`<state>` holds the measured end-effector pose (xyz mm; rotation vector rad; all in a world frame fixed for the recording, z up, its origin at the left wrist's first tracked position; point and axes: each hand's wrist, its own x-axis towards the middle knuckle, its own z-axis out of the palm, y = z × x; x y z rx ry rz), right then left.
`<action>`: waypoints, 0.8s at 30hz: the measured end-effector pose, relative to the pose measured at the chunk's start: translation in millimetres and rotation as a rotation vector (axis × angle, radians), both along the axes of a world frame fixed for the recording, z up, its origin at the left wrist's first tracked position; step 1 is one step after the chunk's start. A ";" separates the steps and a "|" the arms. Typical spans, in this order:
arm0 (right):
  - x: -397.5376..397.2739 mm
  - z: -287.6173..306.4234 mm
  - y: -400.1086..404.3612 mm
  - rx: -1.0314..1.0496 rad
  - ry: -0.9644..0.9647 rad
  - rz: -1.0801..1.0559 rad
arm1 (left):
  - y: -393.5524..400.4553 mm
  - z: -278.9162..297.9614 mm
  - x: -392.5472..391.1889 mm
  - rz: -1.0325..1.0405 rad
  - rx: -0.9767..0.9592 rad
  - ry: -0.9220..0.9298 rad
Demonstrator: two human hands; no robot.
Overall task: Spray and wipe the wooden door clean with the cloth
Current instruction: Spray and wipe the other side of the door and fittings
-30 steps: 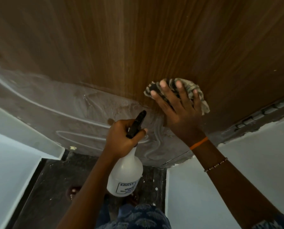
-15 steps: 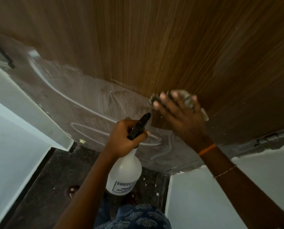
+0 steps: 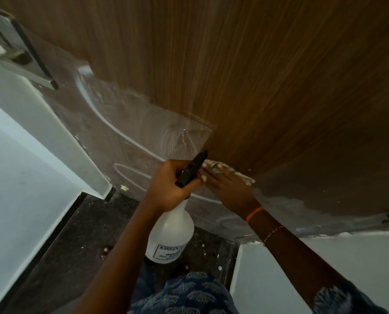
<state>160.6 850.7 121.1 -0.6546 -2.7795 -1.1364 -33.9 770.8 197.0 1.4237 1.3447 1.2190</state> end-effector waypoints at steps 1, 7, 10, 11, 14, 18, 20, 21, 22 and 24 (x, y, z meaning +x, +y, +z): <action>-4.0 -1.2 -0.6 -0.019 -0.089 -0.010 | 0.4 -0.5 -4.4 0.009 0.005 0.002; -14.7 40.5 4.6 0.000 0.153 -0.020 | 3.1 8.7 -26.6 0.002 0.018 -0.028; -40.8 99.9 13.4 0.139 0.493 -0.002 | 7.2 10.9 -36.5 0.039 0.031 -0.003; -51.0 115.5 16.9 0.187 0.581 0.002 | 8.7 11.0 -39.8 0.058 0.037 0.013; -71.3 127.3 22.8 0.282 0.662 0.018 | 13.5 10.1 -48.5 0.104 0.055 0.102; -79.2 75.4 19.4 0.206 0.448 0.024 | 16.4 -0.2 -62.5 0.133 0.037 0.102; -82.0 37.8 16.4 0.082 0.309 0.060 | 14.2 -4.6 -70.9 0.134 0.022 0.065; -82.7 19.3 15.5 0.041 0.219 0.075 | 12.7 -6.6 -75.9 0.135 0.021 0.065; -84.4 5.6 13.9 0.010 0.112 0.070 | 11.9 -8.6 -81.1 0.133 0.018 0.067; -90.0 -9.8 10.4 -0.030 -0.076 0.014 | 10.9 -12.4 -91.8 0.122 -0.005 0.061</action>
